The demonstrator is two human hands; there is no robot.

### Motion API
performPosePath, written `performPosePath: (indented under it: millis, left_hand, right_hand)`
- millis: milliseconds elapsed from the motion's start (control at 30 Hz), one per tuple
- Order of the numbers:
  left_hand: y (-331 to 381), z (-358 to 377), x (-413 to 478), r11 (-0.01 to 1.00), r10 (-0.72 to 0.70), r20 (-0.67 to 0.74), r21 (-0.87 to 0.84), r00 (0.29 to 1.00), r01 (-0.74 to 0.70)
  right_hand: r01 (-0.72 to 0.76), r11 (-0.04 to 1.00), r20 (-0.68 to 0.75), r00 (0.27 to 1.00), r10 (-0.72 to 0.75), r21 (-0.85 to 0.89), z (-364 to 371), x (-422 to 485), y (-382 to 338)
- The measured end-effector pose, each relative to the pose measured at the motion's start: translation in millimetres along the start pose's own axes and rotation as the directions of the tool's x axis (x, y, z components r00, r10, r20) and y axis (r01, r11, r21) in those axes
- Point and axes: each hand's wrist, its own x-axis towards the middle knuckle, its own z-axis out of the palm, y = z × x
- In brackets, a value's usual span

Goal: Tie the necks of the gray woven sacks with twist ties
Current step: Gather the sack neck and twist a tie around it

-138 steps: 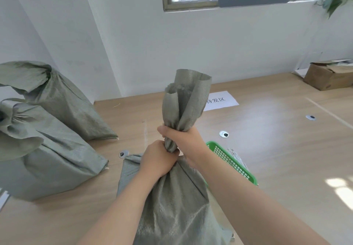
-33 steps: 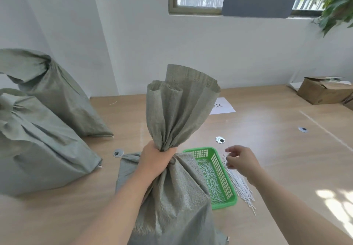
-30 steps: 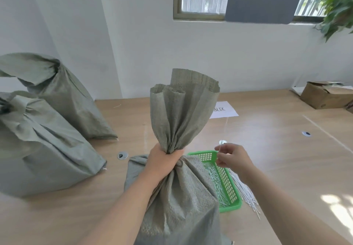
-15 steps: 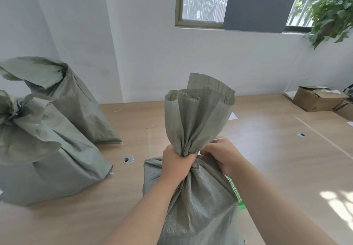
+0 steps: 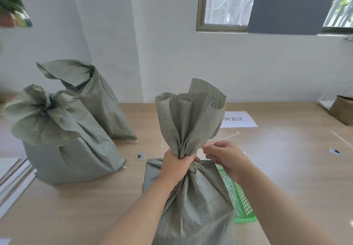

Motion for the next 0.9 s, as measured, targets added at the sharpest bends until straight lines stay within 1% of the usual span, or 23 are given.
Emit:
performPosePath:
  millis: [33, 100, 167, 233, 367, 400, 433, 467, 500, 533, 567, 633, 667, 733, 767, 867, 900]
  left_hand:
    - [-1.0, 0.9, 0.1, 1.0, -0.009, -0.014, 0.002, 1.0, 0.009]
    - [-1.4, 1.6, -1.0, 1.0, -0.003, -0.035, 0.03, 0.999, 0.004]
    - [-1.7, 3.2, -1.7, 0.997, 0.008, -0.049, 0.074, 0.999, -0.005]
    - [-3.2, 3.9, -2.0, 0.994, 0.031, -0.053, 0.105, 0.998, -0.025]
    - [-2.5, 8.1, -8.2, 0.982, 0.073, -0.063, 0.181, 0.995, -0.061]
    - [-0.1, 8.8, -11.5, 0.979, 0.11, -0.072, 0.178, 0.991, -0.095]
    - [0.5, 8.0, -12.3, 0.965, 0.179, -0.089, 0.212, 0.98, -0.157]
    - [-0.8, 6.7, -11.3, 0.926, 0.294, -0.101, 0.276, 0.95, -0.258]
    - [-4.0, 5.0, -7.3, 0.864, 0.384, -0.103, 0.39, 0.918, -0.318]
    - [-7.2, 3.1, -3.0, 0.802, 0.431, -0.088, 0.494, 0.898, -0.336]
    - [-5.9, 0.3, -1.7, 0.759, 0.432, -0.07, 0.567, 0.899, -0.321]
    - [-1.7, -3.7, -2.9, 0.714, 0.393, -0.023, 0.637, 0.919, -0.29]
    - [1.0, -5.5, -3.2, 0.677, 0.397, 0.027, 0.667, 0.917, -0.312]
    - [5.1, -10.5, -4.8, 0.635, 0.378, 0.137, 0.681, 0.916, -0.364]
    - [7.5, -13.4, -5.2, 0.638, 0.348, 0.186, 0.671, 0.919, -0.377]
    - [11.1, -21.6, -4.8, 0.739, 0.26, 0.285, 0.557, 0.923, -0.38]
    - [13.9, -23.3, -5.4, 0.752, 0.244, 0.317, 0.535, 0.916, -0.386]
  right_hand:
    - [0.016, 0.999, -0.011, 1.0, -0.016, 0.036, -5.6, 0.5, -0.4]
    - [0.044, 0.982, -0.039, 0.999, -0.037, 0.184, -19.3, 0.3, -1.8]
    - [0.033, 0.961, -0.081, 0.997, -0.012, 0.273, -33.4, -2.9, -5.3]
    - [0.015, 0.955, -0.11, 0.994, 0.018, 0.296, -45.3, -4.2, -6.5]
    - [0.0, 0.959, -0.106, 0.994, 0.031, 0.284, -47.7, -9.9, -12.0]
    - [0.003, 0.96, -0.103, 0.994, 0.026, 0.279, -43.1, -13.7, -13.8]
    - [0.009, 0.963, -0.105, 0.994, 0.02, 0.27, -37.2, -17.1, -14.8]
    - [0.016, 0.966, -0.111, 0.994, 0.013, 0.257, -29.9, -20.4, -15.5]
    - [0.023, 0.969, -0.116, 0.993, 0.005, 0.245, -22.0, -23.0, -15.0]
    - [0.023, 0.969, -0.114, 0.993, 0.006, 0.246, -13.2, -25.9, -14.7]
    - [0.016, 0.966, -0.1, 0.995, 0.01, 0.258, -3.3, -29.2, -14.5]
    - [-0.026, 0.951, -0.068, 0.996, 0.049, 0.308, 16.7, -34.2, -14.9]
    - [-0.062, 0.938, -0.065, 0.994, 0.09, 0.341, 25.8, -34.7, -14.8]
    - [-0.119, 0.913, -0.088, 0.982, 0.166, 0.39, 39.4, -32.5, -11.3]
    - [-0.134, 0.912, -0.101, 0.977, 0.186, 0.388, 43.8, -30.7, -8.9]
    - [-0.171, 0.927, -0.129, 0.966, 0.225, 0.333, 46.1, -27.9, -5.6]
    - [-0.181, 0.932, -0.131, 0.964, 0.231, 0.315, 44.9, -29.1, -6.1]
